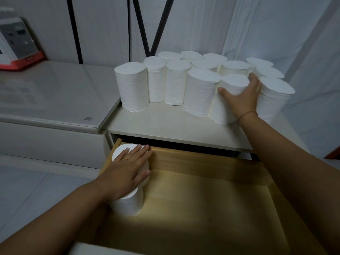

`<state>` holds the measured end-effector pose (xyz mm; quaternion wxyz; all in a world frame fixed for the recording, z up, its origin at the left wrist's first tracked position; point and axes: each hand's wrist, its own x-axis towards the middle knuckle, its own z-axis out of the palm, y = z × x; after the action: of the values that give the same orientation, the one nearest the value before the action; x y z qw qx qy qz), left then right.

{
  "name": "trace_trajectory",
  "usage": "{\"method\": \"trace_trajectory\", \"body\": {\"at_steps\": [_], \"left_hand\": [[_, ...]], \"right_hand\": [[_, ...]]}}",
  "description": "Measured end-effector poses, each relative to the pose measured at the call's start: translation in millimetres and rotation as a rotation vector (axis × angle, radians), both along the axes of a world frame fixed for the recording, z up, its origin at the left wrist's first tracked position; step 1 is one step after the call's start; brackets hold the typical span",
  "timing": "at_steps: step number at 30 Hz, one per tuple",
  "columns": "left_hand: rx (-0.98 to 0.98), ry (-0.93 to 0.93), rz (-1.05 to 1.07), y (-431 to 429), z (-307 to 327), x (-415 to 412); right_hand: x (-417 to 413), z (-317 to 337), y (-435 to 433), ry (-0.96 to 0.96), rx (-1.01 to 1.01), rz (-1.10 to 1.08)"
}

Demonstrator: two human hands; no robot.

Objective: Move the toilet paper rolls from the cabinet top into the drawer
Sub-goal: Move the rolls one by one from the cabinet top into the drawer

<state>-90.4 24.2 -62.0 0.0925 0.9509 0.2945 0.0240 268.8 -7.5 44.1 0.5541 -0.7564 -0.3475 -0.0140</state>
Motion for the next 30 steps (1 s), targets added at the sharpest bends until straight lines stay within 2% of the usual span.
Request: {"method": "trace_trajectory", "body": {"at_steps": [8,26,30], "left_hand": [[-0.002,-0.004,-0.004,-2,1,-1],[-0.018,0.031,0.037,-18,6,-12],[-0.018,0.036,0.041,-20,6,-14]], "right_hand": [[-8,-3,-13,-0.046,0.024,0.005],[-129,-19,-117,0.067,-0.039,0.538],[-138,-50,-122,-0.036,-0.154,0.576]]}}
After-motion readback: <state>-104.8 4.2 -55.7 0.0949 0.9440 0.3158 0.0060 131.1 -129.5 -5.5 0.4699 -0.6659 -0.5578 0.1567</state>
